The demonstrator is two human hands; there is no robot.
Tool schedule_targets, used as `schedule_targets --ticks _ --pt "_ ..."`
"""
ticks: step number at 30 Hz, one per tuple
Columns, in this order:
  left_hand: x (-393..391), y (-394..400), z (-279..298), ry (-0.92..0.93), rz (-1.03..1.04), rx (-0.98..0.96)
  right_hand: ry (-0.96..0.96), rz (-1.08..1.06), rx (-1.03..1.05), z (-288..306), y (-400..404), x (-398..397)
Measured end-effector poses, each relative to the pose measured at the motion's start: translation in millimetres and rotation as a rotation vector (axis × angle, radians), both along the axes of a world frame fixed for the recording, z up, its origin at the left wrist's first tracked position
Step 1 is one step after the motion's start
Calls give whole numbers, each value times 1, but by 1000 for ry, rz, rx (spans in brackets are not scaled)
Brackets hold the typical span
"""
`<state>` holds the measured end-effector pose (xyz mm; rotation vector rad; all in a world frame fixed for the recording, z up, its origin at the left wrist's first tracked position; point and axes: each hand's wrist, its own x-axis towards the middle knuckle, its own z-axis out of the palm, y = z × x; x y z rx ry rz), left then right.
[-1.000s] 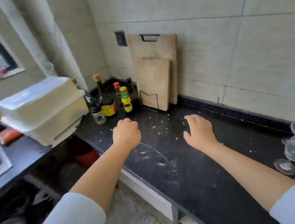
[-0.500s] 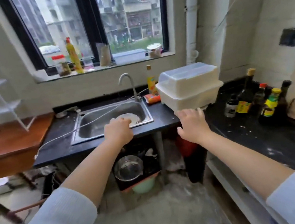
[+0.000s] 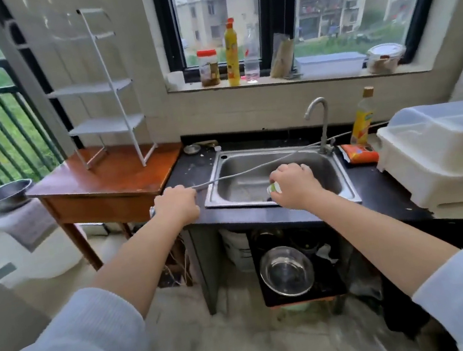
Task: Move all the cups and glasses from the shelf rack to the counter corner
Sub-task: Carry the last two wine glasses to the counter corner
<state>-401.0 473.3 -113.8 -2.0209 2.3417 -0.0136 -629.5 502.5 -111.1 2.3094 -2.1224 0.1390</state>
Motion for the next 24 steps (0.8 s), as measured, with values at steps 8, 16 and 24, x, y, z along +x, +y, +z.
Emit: schedule_targets --ticks 8,16,24 --pt "98 -117 25 24 234 -31 -68 268 -30 28 -188 102" --pt "230 -179 29 65 508 -66 -139 533 -30 32 -296 245" --pt "363 -272 44 114 483 -151 -335 513 -103 58 -397 379"
